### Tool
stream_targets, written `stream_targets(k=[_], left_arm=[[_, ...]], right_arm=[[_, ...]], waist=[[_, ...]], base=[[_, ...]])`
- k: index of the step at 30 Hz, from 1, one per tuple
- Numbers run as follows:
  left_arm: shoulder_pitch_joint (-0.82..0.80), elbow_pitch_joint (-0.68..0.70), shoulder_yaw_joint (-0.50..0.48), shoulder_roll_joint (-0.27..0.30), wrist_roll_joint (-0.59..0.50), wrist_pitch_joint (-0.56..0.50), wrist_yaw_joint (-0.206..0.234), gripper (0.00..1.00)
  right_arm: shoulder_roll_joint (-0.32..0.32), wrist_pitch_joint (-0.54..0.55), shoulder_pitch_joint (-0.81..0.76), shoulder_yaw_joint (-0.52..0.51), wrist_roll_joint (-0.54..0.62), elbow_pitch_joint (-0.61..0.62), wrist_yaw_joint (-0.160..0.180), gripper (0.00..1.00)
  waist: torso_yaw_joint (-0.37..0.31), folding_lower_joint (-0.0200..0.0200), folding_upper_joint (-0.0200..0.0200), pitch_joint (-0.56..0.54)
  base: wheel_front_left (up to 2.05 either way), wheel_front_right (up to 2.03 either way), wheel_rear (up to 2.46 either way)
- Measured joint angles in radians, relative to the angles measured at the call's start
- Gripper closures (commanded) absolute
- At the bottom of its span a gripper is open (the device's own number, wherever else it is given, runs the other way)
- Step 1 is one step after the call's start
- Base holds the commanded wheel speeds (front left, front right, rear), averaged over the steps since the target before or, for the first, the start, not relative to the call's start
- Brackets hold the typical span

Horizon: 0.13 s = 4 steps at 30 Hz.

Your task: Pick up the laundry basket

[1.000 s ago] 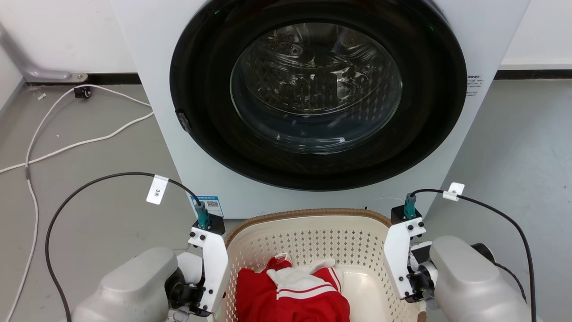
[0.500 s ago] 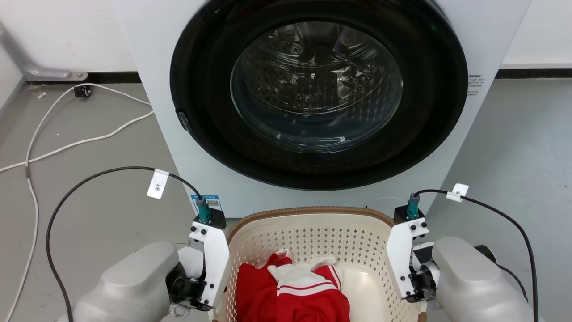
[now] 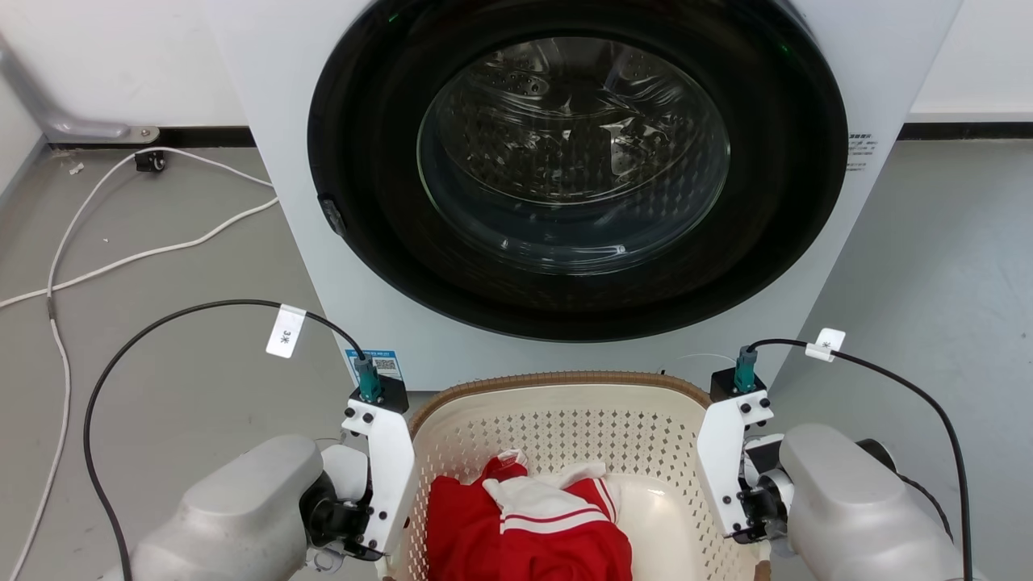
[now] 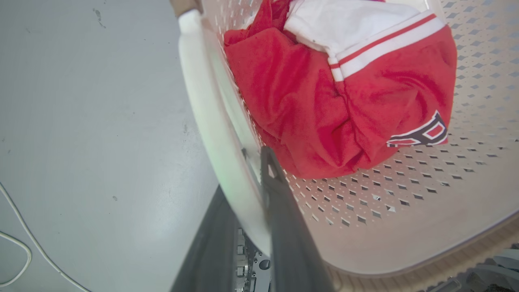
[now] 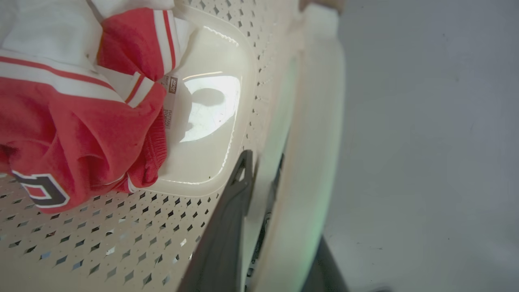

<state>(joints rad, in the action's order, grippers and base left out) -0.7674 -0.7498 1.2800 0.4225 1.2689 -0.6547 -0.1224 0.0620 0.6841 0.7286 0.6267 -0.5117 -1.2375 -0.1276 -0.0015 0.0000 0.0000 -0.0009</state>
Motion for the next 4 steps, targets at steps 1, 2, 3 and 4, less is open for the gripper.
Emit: stream_targets(k=[1, 2, 3, 4], left_arm=[[0.0, 0.0, 0.0, 0.0, 0.0, -0.002, 0.0, 1.0], [0.0, 0.0, 0.0, 0.0, 0.0, -0.002, 0.0, 1.0], [0.0, 0.0, 0.0, 0.0, 0.0, -0.002, 0.0, 1.0], [0.0, 0.0, 0.0, 0.0, 0.0, -0.003, 0.0, 1.0]], right_arm=[[0.0, 0.0, 0.0, 0.002, -0.002, 0.0, 0.0, 1.0], [0.0, 0.0, 0.0, 0.003, -0.003, -0.001, 0.0, 1.0], [0.0, 0.0, 0.001, 0.005, -0.006, -0.001, 0.0, 1.0], [0.0, 0.0, 0.001, 0.006, -0.007, -0.002, 0.0, 1.0]], waist=[[0.0, 0.0, 0.0, 0.0], [0.001, 0.0, 0.0, 0.0], [0.001, 0.0, 0.0, 0.0], [0.001, 0.0, 0.0, 0.0]], base=[[0.0, 0.0, 0.0], [0.0, 0.0, 0.0], [0.0, 0.0, 0.0], [0.0, 0.0, 0.0]])
